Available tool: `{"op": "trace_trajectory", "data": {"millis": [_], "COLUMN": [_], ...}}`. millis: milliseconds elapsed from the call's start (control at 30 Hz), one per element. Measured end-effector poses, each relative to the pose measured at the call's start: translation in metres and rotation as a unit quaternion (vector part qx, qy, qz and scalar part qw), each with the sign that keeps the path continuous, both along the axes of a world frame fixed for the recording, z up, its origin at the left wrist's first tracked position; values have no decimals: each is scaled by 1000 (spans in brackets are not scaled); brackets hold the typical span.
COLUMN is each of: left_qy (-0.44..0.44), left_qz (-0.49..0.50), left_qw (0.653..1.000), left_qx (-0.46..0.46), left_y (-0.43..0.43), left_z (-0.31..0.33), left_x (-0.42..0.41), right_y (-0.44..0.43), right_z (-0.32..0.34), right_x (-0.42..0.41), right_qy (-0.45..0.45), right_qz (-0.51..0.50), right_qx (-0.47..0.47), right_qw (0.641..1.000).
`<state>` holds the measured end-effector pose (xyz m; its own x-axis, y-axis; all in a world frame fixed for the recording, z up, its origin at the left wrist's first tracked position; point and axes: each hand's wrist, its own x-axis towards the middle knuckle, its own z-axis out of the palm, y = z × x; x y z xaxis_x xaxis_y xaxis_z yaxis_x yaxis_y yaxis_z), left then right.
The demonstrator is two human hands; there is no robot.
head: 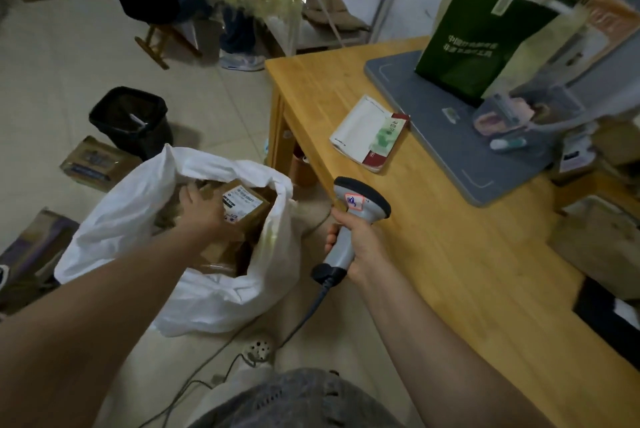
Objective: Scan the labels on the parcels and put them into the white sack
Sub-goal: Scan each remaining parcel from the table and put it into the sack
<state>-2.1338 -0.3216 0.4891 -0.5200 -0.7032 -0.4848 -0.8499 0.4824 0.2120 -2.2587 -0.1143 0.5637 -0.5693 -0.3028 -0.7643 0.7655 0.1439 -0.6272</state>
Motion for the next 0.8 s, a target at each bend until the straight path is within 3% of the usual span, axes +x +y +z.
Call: {"op": "trace_trajectory", "data": {"millis": [167,300,533,800], "left_qy": [115,182,207,218], "left_qz": [-95,-209,-419,-575], "left_qw": [985,957,879,788], "left_qx": [-86,-90,-90,-38], "left_y": [31,81,207,383], "left_z": [12,36,64,91], "left_x": [-55,-109,-180,-227], "right_y": [21,56,162,329], "right_z": [3,12,26,39], "right_x": [-9,-16,-30,-33], "right_qy": [8,39,107,140], "right_qz": [-86,-169,-334,-494], "right_qx": [-9,-18,-11,-42], "right_qw": [996,985,937,857]}}
